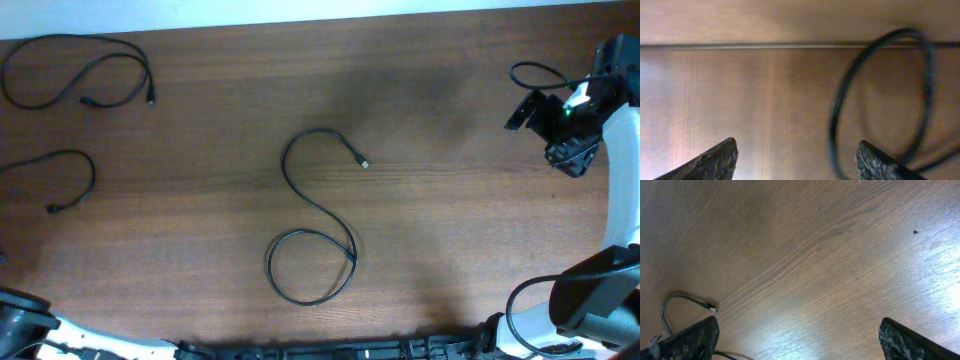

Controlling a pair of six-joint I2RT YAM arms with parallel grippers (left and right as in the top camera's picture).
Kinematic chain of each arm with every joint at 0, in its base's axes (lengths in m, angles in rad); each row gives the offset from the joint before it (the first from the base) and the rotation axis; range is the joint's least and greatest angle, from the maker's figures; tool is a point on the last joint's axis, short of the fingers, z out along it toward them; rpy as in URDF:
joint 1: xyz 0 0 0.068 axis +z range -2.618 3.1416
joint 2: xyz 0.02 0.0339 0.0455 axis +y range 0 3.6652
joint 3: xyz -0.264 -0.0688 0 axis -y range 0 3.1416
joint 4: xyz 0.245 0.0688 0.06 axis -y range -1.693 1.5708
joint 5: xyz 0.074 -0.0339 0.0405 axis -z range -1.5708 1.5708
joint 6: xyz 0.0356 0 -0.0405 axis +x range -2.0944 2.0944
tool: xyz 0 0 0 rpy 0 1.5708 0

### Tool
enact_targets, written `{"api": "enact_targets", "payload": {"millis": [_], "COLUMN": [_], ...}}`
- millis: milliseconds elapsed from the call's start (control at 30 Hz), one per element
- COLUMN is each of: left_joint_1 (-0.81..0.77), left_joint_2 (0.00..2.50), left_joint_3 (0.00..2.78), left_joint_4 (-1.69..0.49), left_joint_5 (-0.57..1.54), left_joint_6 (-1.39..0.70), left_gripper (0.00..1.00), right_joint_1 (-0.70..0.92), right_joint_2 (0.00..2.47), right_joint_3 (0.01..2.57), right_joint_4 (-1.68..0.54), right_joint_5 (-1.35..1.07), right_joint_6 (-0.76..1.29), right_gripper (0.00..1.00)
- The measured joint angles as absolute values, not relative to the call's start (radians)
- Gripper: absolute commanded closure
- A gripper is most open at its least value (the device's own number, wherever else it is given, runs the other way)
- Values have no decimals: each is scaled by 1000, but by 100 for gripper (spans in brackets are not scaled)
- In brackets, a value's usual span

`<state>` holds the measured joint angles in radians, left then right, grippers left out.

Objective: Untangle cables

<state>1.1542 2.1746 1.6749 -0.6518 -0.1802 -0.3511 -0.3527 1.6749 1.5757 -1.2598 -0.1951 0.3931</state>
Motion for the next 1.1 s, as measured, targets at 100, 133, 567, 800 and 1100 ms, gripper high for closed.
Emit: {"api": "enact_targets", "payload": {"millis": [100,133,567,800,1100], "left_joint_1": [1154,1154,1154,1154,1154], "left_joint_2": [2175,2175,2175,2175,2188], "left_joint_3": [1675,1675,1606,1606,1606], "left_joint_4": [-620,-620,-593,-565,-548], "left_joint_5": [-86,-72,-32,-32,21], "left_joint_6": [-350,-348,-317,-315,-314], "left_gripper": [31,34,66,69,93], "right_joint_1": [-353,-353,-353,-353,-353], "right_joint_2": [1675,1675,1674,1675,1675], "right_joint_3": [1576,1576,1576,1576,1576], "right_joint_4": [-1260,-1260,-1260,-1260,-1260], "right_joint_5": [-195,-195,-195,-195,-195], "right_joint_6": [393,392,393,393,393], "right_gripper": [1,1,1,1,1]}}
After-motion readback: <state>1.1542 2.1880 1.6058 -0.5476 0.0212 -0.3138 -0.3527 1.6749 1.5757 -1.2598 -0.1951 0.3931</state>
